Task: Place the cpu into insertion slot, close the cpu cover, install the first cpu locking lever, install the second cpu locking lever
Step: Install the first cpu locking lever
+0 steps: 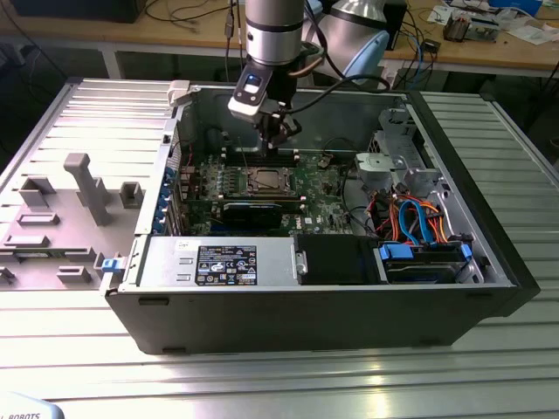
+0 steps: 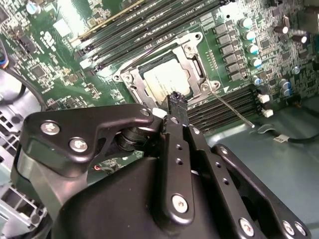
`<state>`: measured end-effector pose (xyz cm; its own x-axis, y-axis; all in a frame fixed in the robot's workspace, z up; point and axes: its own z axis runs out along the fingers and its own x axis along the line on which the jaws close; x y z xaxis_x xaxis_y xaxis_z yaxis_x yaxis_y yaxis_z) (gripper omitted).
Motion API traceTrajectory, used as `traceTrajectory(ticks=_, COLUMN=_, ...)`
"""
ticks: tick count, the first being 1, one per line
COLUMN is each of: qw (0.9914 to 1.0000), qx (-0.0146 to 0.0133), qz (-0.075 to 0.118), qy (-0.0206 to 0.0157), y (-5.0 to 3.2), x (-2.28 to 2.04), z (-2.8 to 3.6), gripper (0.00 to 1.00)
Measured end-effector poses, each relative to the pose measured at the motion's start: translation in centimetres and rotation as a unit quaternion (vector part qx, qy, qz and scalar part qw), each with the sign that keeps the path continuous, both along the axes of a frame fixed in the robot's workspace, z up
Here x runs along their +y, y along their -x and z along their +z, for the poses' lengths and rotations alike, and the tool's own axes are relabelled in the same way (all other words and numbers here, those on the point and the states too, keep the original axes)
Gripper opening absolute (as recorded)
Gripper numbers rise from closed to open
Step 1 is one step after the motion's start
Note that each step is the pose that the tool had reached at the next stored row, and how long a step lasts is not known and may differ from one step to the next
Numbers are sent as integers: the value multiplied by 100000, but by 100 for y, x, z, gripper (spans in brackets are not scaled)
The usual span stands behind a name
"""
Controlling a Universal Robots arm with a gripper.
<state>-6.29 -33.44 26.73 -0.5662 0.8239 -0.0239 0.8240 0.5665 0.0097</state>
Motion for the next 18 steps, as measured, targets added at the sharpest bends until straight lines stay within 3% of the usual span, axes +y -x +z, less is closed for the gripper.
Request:
traceTrajectory(ticks=7, qw=99936, qx=-2, qz=3589, qy=-6, y=0, x=-1, z=0, gripper=11)
traceTrajectory(ticks=11, qw=99751, qx=-2, qz=7046, qy=-5, y=0, x=-1, z=0, gripper=11)
traceTrajectory(ticks=18, qw=99424, qx=0, qz=10714, qy=-5, y=0, x=-2, z=0, gripper=11)
